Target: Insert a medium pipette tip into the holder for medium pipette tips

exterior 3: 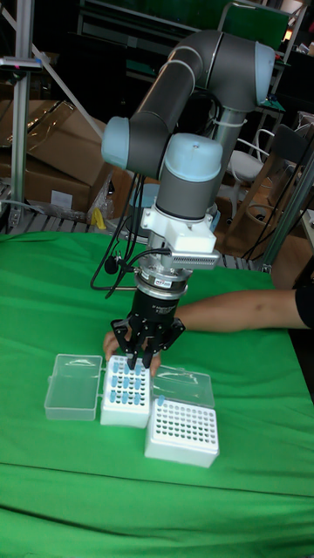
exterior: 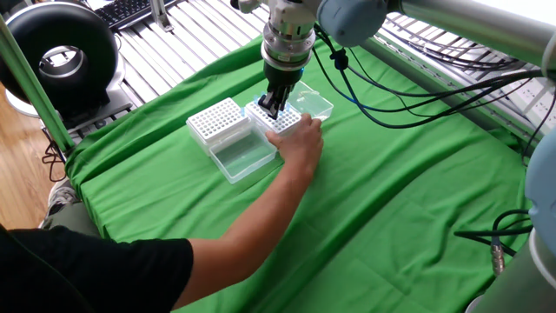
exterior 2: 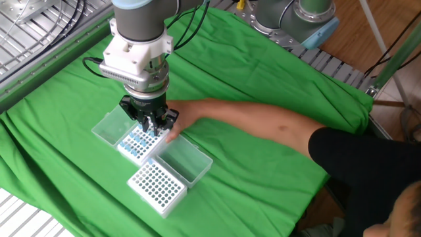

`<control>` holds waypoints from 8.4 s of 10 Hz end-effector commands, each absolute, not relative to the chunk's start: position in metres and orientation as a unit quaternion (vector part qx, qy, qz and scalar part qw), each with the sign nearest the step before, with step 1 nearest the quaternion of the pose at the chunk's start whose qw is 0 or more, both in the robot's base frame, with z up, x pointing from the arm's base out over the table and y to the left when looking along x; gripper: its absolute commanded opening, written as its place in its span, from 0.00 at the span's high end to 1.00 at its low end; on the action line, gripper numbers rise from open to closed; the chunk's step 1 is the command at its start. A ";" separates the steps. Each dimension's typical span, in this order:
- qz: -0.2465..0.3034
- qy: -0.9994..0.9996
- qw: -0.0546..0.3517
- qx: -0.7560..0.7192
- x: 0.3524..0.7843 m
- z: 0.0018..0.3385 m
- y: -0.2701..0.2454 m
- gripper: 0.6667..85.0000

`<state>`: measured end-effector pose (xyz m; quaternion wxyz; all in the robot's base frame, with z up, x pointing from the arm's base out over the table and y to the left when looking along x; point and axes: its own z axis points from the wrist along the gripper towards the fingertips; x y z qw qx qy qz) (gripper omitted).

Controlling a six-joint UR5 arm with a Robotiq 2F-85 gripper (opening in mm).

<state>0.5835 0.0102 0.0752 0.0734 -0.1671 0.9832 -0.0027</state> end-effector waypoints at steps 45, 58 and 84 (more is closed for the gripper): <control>-0.005 0.987 0.062 -0.149 0.580 0.081 0.007 1.00; 0.004 0.994 0.032 -0.107 0.582 0.158 0.037 1.00; -0.004 0.992 0.081 -0.095 0.586 0.099 0.056 1.00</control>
